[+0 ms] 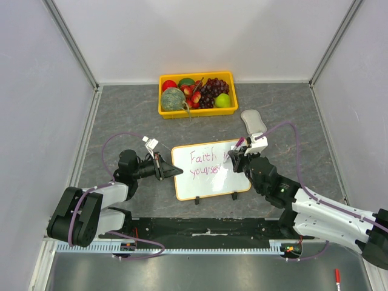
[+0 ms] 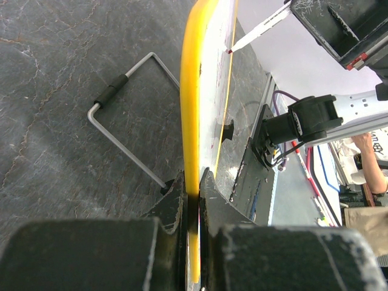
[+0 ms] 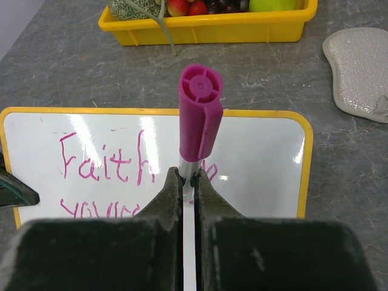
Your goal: Write a sentence on the whiteboard
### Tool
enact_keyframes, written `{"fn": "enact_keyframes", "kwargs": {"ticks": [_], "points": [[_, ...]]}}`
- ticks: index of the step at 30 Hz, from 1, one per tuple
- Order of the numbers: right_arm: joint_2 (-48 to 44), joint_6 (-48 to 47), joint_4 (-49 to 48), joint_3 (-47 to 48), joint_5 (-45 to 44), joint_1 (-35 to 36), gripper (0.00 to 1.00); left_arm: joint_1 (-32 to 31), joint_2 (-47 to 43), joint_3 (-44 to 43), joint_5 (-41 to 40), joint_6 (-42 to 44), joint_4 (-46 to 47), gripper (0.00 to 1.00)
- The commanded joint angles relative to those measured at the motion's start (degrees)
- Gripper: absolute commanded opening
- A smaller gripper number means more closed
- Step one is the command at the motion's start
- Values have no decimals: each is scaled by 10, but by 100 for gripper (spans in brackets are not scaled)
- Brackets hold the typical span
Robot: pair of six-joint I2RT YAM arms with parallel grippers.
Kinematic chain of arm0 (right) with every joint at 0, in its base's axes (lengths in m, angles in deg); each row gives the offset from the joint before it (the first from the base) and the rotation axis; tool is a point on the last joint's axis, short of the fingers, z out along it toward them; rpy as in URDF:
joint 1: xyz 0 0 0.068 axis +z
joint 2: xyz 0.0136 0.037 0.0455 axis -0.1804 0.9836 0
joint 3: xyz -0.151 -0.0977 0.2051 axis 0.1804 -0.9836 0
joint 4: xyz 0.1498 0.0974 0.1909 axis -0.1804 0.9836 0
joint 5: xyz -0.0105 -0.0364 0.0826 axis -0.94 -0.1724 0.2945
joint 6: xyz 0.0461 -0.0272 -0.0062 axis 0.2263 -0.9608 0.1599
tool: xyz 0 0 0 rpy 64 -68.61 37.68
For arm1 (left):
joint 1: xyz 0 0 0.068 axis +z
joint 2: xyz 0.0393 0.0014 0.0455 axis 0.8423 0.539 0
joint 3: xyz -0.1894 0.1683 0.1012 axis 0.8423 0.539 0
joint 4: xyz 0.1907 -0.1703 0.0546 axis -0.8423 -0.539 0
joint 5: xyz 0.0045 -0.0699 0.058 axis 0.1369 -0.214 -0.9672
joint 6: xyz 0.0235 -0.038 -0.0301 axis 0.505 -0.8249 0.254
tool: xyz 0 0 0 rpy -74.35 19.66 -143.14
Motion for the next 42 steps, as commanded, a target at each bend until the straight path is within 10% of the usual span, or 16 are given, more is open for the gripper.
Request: {"fn": "enact_keyframes", "kwargs": {"ticks": [1, 42], "points": [[-5, 9, -12, -14, 13, -3, 0, 1, 6, -4, -45, 49, -4, 2], [-67, 25, -33, -24, 55, -3, 0, 1, 6, -5, -46, 50, -4, 2]]}}
